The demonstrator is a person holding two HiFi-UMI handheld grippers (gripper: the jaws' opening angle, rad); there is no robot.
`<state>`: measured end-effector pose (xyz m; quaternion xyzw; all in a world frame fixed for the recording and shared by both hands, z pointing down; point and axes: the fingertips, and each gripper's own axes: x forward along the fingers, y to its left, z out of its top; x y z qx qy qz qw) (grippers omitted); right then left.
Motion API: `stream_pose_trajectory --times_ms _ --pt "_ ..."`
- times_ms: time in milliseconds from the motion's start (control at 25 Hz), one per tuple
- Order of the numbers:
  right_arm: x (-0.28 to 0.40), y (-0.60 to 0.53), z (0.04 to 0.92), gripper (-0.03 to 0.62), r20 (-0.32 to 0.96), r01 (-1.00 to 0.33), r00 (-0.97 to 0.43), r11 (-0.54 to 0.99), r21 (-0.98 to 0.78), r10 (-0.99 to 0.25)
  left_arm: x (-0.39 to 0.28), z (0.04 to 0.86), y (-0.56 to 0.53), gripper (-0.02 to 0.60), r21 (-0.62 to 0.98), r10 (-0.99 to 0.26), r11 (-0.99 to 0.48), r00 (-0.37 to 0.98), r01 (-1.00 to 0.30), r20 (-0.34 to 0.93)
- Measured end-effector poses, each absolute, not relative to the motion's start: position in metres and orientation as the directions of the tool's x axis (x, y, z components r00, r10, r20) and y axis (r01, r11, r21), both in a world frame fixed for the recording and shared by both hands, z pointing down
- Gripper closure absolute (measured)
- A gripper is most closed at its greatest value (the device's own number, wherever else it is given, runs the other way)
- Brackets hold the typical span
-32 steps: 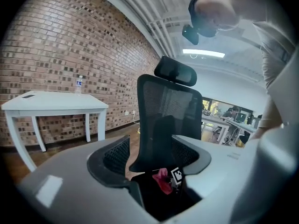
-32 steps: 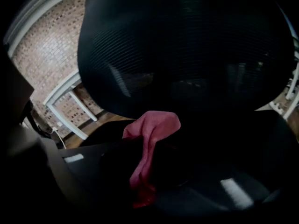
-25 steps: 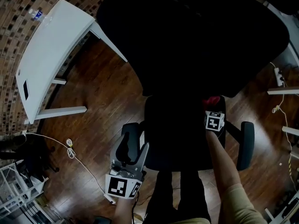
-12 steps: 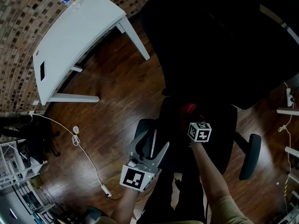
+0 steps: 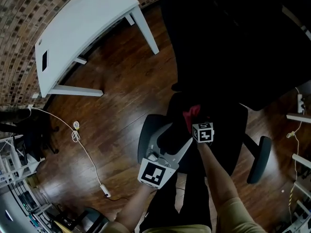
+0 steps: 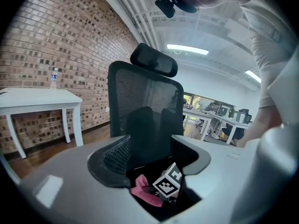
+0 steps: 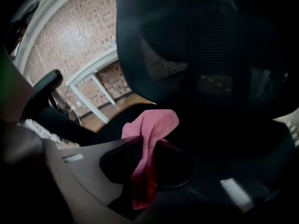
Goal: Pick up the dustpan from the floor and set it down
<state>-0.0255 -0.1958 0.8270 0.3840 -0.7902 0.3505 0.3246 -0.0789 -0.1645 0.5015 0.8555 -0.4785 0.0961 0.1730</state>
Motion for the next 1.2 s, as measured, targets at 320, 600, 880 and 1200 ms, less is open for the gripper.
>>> stream_pose_trajectory --times_ms 320,600,880,1200 --pt "0.241 -0.181 0.823 0.51 0.909 -0.965 0.042 0.218 0.145 -0.416 0.003 0.525 -0.168 0.33 0.255 -0.726 -0.579 0.632 -0.774 0.271" --pt "0.175 -0.192 0.814 0.51 0.849 -0.972 -0.223 0.172 -0.158 -0.479 -0.011 0.526 -0.156 0.327 0.229 -0.739 -0.557 0.602 -0.798 0.301" --pt "-0.09 -0.176 0.779 0.505 0.579 -0.684 -0.729 0.42 -0.596 -0.365 -0.069 0.516 -0.125 0.328 0.219 -0.792 -0.451 0.501 -0.865 0.349" --pt "-0.082 -0.131 0.808 0.508 0.723 -0.717 -0.618 0.598 -0.359 -0.307 -0.065 0.516 -0.122 0.33 0.216 -0.79 -0.447 0.496 -0.868 0.36"
